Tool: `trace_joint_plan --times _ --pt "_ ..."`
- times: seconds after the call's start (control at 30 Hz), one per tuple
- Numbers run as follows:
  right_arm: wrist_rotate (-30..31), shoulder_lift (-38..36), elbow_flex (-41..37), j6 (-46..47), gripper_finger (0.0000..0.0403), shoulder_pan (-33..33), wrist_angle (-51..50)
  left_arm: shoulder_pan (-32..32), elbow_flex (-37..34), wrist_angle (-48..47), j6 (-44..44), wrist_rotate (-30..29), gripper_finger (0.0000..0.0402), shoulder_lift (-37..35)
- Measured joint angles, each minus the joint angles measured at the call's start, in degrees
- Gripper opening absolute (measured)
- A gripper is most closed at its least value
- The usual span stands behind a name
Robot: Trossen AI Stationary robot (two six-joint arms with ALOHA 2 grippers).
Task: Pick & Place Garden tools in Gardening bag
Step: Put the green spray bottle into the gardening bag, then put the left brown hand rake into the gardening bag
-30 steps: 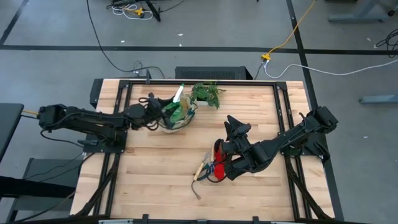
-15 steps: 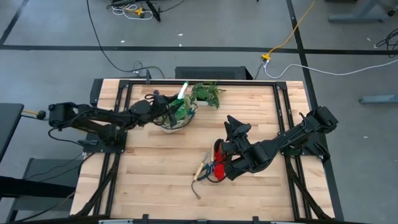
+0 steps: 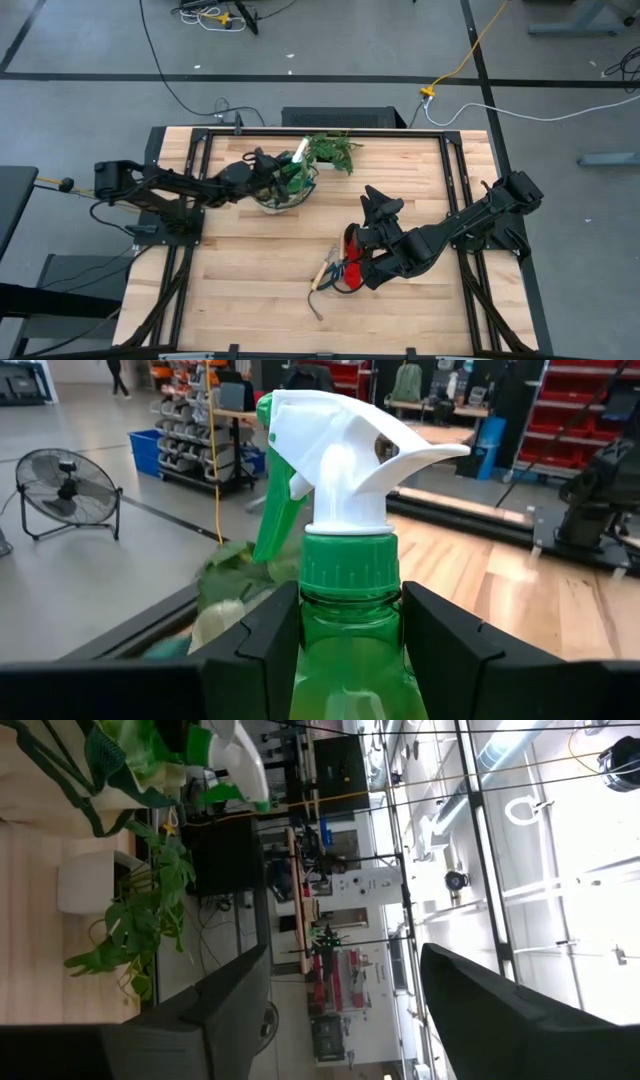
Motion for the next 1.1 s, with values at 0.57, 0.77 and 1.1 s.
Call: trace_joint_plan --times 0.57,0.77,1.1 --pt "-0.02 0.0 0.02 0.02 0.0261 0.0 0.33 -0.02 0.02 0.17 -2.63 0.17 0.0292 0.51" --pt "-0.02 0.0 0.0 0.02 0.0261 0.0 0.35 -0.09 0.02 0.18 -2.62 0.17 0.0292 0.51" --pt "0.0 0.0 0.0 0.02 0.0261 0.0 0.35 -0.07 5.06 5.17 0.79 -0.39 0.029 0.46"
